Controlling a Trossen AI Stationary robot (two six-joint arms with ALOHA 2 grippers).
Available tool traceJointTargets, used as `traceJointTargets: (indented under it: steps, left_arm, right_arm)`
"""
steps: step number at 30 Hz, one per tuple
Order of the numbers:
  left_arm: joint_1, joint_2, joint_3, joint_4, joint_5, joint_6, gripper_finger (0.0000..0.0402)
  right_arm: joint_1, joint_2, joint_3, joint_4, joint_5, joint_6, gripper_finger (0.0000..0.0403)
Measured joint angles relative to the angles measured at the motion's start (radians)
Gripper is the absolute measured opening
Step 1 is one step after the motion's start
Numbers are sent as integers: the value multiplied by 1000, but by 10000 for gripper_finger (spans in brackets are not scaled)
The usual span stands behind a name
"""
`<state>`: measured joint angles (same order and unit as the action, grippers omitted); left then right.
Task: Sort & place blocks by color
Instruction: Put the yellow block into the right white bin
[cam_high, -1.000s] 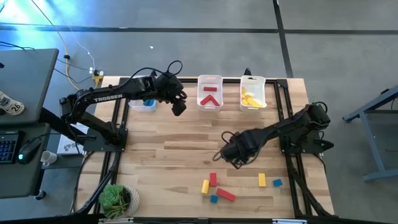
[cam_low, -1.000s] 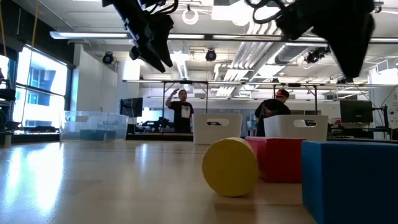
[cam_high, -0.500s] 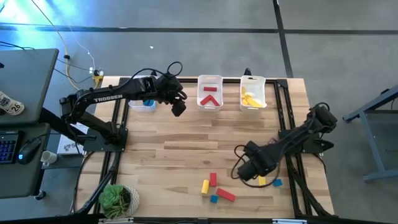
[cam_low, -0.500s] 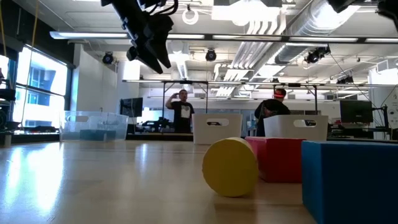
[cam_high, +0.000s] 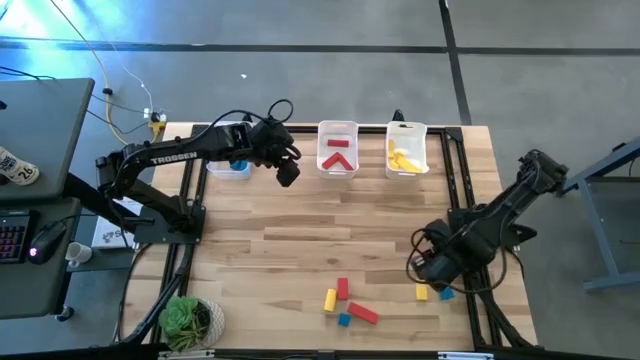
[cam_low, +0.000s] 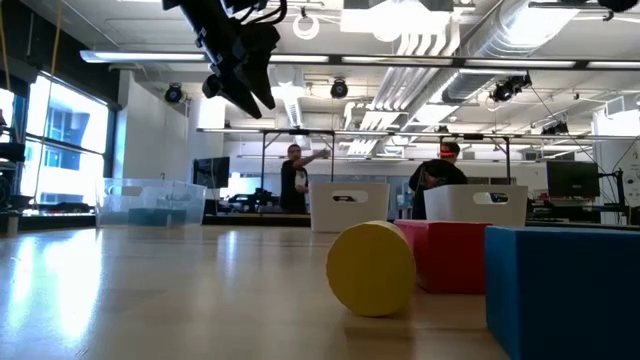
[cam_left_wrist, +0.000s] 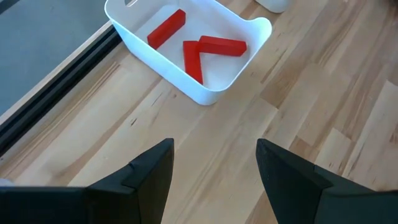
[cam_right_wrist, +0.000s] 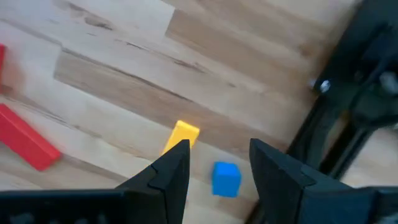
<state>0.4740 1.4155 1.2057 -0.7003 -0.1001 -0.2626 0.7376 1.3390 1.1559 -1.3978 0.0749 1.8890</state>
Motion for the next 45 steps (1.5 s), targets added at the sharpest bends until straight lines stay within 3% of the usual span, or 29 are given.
traceJointTargets:
  steps: [6, 15, 24, 45]
  left_arm:
    - [0, 0, 0, 0, 0, 1, 216]
    - [0, 0, 0, 0, 0, 3, 216]
    - [0, 0, 0, 0, 0, 4, 216]
    - [0, 0, 0, 2, -16, 57, 216]
  right_arm:
    - [24, -17, -102, 174, -33, 166, 154]
    - [24, 5, -252, 466, -56, 238, 154]
    - [24, 14, -276, 476, -76, 284, 154]
    - [24, 191, -276, 580, -200, 331, 154]
